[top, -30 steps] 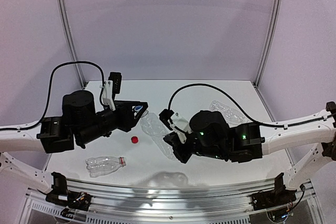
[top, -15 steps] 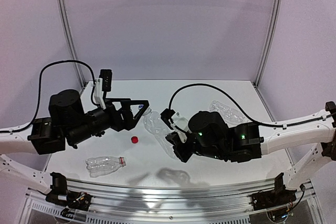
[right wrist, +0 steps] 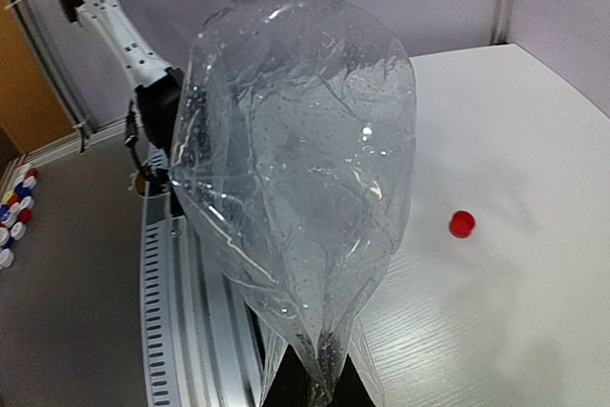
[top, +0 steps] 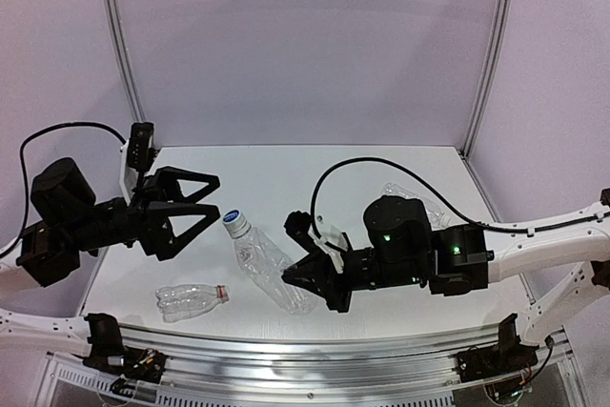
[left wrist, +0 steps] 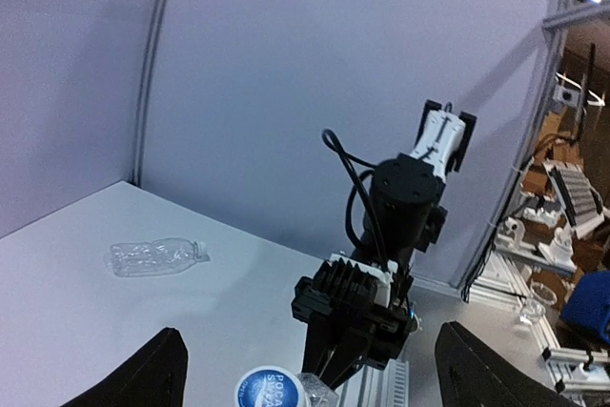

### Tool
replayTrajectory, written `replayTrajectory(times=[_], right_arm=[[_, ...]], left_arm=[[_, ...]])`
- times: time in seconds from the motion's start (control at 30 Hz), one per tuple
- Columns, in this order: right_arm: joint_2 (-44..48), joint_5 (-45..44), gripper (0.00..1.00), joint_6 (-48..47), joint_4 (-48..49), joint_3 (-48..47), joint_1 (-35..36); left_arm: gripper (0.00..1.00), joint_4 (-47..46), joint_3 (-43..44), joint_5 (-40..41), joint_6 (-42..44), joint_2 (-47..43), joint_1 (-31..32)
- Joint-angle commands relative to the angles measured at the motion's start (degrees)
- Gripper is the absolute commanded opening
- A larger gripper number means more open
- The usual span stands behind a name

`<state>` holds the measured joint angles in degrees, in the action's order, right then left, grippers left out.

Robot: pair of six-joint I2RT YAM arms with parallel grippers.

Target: Unscrew the bottle caps

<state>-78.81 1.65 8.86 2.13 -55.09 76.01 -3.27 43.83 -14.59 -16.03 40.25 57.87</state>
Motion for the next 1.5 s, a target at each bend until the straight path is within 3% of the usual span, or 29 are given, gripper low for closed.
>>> replayTrajectory(times=[0.0, 0.3, 0.7, 0.9, 0.97, 1.1, 1.2, 1.27, 1.37, 1.47], right_arm=[[1.3, 9.9, 0.00, -1.1, 3.1, 1.3, -0.1], [1.4, 10.2, 0.00, -1.1, 2.9, 1.3, 0.0], [2.4, 10.8, 0.00, -0.9, 3.0, 1.6, 0.0], [2.6, 10.8, 0.00, -0.8, 3.0, 1.6, 0.0], [2.5, 10.7, 0.00, -0.8, 2.9, 1.6, -0.1], [2.2, 10.5, 0.00, -0.8, 2.6, 1.3, 0.0], [2.2, 10.6, 0.00, -0.7, 2.6, 1.3, 0.0], [2.0, 10.6, 0.00, -0.8, 2.5, 1.2, 0.0], [1.7, 10.6, 0.00, -0.8, 2.2, 1.1, -0.1], [1.3, 10.7, 0.00, -0.9, 2.2, 0.8, -0.1]], left_arm=[[0.85, -1.5, -0.7, -9.9, 1.7, 2.0, -0.4], [0.68, -2.5, 0.4, -12.8, 1.3, 5.8, -0.4], [0.53, -2.2, 1.0, -14.2, 1.5, 7.3, -0.3], [0.27, -2.4, 1.6, -14.9, 1.3, 8.5, -0.3], [0.24, -2.6, 1.6, -14.7, 1.2, 8.7, -0.3], [0.29, -3.1, 1.3, -14.4, 1.0, 8.2, -0.2], [0.54, -3.3, 0.8, -13.9, 1.0, 7.5, -0.2], [0.64, -3.4, 0.5, -13.3, 1.0, 6.8, -0.3], [0.67, -3.5, 0.1, -12.8, 1.0, 6.0, -0.2], [0.60, -3.5, 0.0, -12.9, 1.0, 5.7, -0.2]])
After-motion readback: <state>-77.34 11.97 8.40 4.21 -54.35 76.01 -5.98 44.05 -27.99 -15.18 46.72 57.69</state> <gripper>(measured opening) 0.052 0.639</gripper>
